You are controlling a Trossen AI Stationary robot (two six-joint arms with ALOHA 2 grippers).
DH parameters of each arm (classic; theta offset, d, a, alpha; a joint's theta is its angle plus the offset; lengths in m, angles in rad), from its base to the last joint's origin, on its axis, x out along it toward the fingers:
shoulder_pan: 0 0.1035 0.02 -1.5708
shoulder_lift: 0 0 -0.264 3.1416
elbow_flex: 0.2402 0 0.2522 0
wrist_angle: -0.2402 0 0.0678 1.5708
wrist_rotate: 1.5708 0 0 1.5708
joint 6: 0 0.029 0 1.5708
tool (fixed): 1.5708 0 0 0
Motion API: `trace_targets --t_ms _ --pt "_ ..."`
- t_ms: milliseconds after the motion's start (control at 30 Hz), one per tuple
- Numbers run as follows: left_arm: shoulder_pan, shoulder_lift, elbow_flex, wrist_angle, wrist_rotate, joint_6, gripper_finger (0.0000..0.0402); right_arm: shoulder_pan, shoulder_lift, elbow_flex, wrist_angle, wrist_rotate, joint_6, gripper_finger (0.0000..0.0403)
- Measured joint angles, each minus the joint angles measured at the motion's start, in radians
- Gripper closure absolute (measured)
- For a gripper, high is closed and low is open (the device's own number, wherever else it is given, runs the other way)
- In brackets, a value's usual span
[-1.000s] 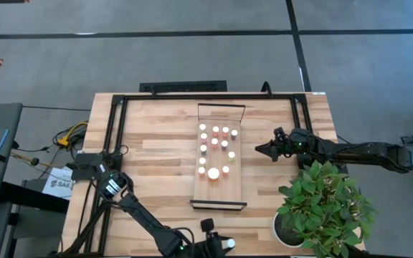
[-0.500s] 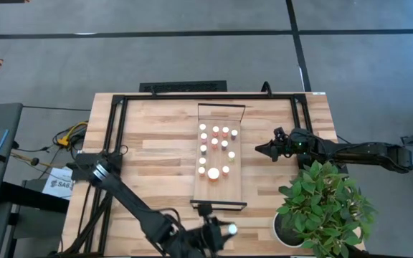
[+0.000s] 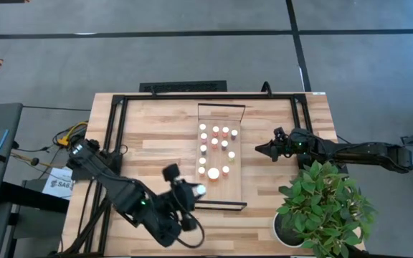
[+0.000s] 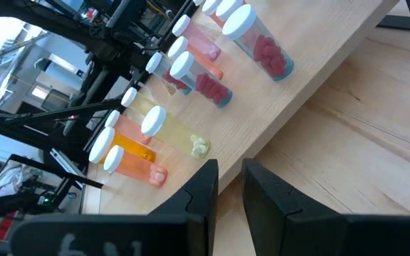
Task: Pick and place medicine bottles onto shelf by color
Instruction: Put the yellow pill bottle on the shelf
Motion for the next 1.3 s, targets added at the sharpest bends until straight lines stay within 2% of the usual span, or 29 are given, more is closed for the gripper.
trace_targets --t_ms 300,433,567,667,767,1000,1133,1300 --pt "-0.003 -0.033 -0.002 -0.415 -0.002 -0.291 0.0304 0.0 0.0 0.0 -0.001 0.0 0.0 0.0317" --pt "-0.009 -0.055 -0.07 -0.455 -0.023 -0.365 0.0304 0.0 0.0 0.0 0.0 0.0 0.0 0.0317" --pt "-0.014 -0.136 -0.221 -0.402 -0.028 -0.423 0.0304 0.0 0.0 0.0 0.0 0.0 0.0 0.0317" --pt "-0.012 -0.213 -0.395 -0.27 -0.024 -0.44 0.0304 0.0 0.0 0.0 0.0 0.0 0.0 0.0317" --pt "-0.011 -0.306 -0.596 -0.055 0.005 -0.417 0.0304 0.0 0.0 0.0 0.0 0.0 0.0 0.0317" --pt "-0.002 -0.436 -1.007 0.511 0.044 -0.168 0.0304 0.0 0.0 0.0 -0.001 0.0 0.0 0.0317" --pt "0.011 -0.435 -1.152 0.768 0.103 -0.039 0.0304 0.0 0.0 0.0 0.0 0.0 0.0 0.0317" --pt "0.051 -0.435 -1.262 1.035 0.195 0.114 0.0304 0.0 0.0 0.0 -0.001 0.0 0.0 0.0317"
